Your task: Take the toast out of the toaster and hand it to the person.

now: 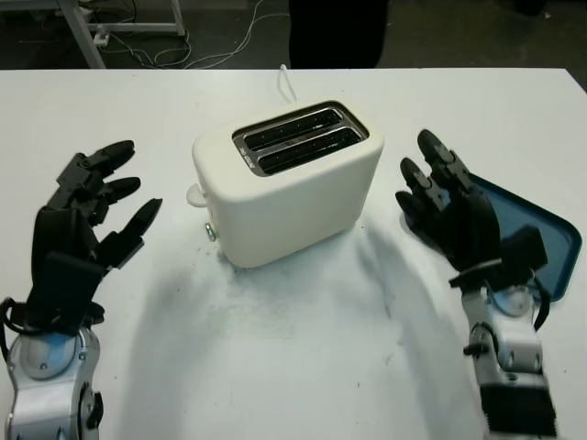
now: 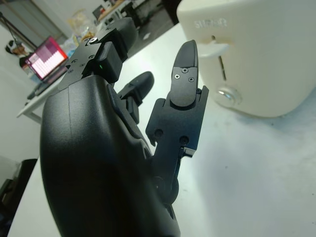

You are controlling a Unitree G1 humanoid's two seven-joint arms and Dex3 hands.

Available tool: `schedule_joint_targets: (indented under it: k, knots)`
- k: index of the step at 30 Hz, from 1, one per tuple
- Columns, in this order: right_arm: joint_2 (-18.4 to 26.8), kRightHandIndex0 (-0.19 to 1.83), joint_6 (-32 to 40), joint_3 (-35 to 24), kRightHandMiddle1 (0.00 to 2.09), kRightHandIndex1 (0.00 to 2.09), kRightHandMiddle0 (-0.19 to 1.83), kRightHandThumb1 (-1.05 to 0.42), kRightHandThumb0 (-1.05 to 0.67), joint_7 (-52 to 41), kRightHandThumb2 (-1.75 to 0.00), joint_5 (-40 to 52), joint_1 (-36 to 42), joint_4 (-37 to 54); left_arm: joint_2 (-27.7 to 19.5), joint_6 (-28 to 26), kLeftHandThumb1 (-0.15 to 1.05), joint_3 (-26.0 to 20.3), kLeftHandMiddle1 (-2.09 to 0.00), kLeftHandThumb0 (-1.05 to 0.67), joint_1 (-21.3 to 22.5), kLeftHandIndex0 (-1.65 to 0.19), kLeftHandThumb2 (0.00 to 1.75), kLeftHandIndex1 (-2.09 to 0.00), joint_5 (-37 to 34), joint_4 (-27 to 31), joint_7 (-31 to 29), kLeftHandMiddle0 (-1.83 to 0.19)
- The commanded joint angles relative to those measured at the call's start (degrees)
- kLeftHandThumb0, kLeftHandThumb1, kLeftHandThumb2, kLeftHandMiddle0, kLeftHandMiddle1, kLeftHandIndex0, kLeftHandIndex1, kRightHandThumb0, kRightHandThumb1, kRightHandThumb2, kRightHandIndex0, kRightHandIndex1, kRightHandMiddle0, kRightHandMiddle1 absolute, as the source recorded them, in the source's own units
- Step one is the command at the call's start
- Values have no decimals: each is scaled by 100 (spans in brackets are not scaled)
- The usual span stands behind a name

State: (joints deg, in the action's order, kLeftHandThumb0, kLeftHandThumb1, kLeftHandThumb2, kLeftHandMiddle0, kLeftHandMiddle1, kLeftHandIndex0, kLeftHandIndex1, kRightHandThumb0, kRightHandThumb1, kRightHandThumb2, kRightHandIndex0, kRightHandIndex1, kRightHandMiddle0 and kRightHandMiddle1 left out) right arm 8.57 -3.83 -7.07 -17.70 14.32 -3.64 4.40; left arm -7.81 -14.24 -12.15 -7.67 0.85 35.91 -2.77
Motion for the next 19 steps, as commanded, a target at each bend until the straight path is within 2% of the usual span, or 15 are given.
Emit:
schedule_joint_targets:
  k: [1, 6, 9, 12, 16, 19]
  knots:
    - [-170, 6, -288, 69, 3, 3, 6, -92, -48, 199, -34, -182, 236, 140, 73, 274, 92, 48, -91, -25, -171, -27, 30, -50, 64, -143, 75, -13]
    - [-372, 18, -567, 264, 7, 10, 17, -92, -45, 710, -48, -768, 493, 159, 197, 637, 92, 158, -91, -31, -386, -29, 33, -49, 162, -381, 201, -15]
    - [-355, 28, -922, 388, 10, 15, 27, -92, -41, 1098, -67, -1448, 561, 17, 328, 758, 92, 274, -91, -34, -491, -30, 36, -49, 320, -461, 378, -17]
    - [-359, 25, -863, 431, 8, 13, 27, -92, -44, 1070, -82, -1404, 573, 12, 423, 882, 92, 386, -90, -34, -555, -31, 47, -47, 463, -524, 507, -18]
    - [-312, 24, -809, 470, 6, 12, 27, -92, -51, 1047, -86, -1416, 571, 45, 511, 1026, 92, 476, -87, -37, -589, -31, 61, -44, 434, -631, 538, -16]
    - [-326, 22, -749, 491, 5, 11, 26, -92, -49, 1015, -86, -1344, 573, 76, 507, 1167, 92, 473, -87, -41, -574, -29, 72, -42, 350, -701, 476, -12]
